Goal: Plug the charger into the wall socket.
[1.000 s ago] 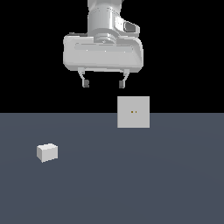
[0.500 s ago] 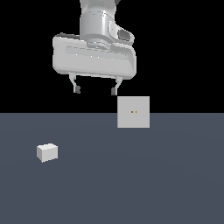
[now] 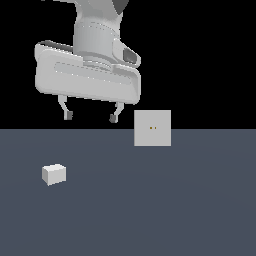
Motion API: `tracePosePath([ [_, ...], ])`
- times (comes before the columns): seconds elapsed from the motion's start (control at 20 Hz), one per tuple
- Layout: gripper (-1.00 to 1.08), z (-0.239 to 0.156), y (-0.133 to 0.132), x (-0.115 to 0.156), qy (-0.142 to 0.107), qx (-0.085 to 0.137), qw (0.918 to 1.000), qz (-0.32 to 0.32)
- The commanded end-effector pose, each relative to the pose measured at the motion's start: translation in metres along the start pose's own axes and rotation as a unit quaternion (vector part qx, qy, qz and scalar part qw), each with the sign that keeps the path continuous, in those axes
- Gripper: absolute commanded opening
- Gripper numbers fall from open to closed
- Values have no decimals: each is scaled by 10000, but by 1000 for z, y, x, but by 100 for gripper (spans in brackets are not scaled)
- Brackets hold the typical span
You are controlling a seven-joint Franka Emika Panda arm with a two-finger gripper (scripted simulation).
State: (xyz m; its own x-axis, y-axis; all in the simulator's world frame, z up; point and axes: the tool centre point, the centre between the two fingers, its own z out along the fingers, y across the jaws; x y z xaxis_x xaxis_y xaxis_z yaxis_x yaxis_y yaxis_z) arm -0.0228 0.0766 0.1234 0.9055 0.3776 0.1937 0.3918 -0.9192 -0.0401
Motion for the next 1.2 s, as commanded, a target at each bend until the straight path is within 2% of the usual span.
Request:
tracePosePath([
  [0.0,100,8,-9,-1,156,49,9995,-271],
  [0.25,100,24,-27,-4,442,154,9959,-774],
  [0.65,100,45,-52,-9,842,314,9850,-1474],
  [1.15,100,61,-69,-13,1107,433,9734,-1961],
])
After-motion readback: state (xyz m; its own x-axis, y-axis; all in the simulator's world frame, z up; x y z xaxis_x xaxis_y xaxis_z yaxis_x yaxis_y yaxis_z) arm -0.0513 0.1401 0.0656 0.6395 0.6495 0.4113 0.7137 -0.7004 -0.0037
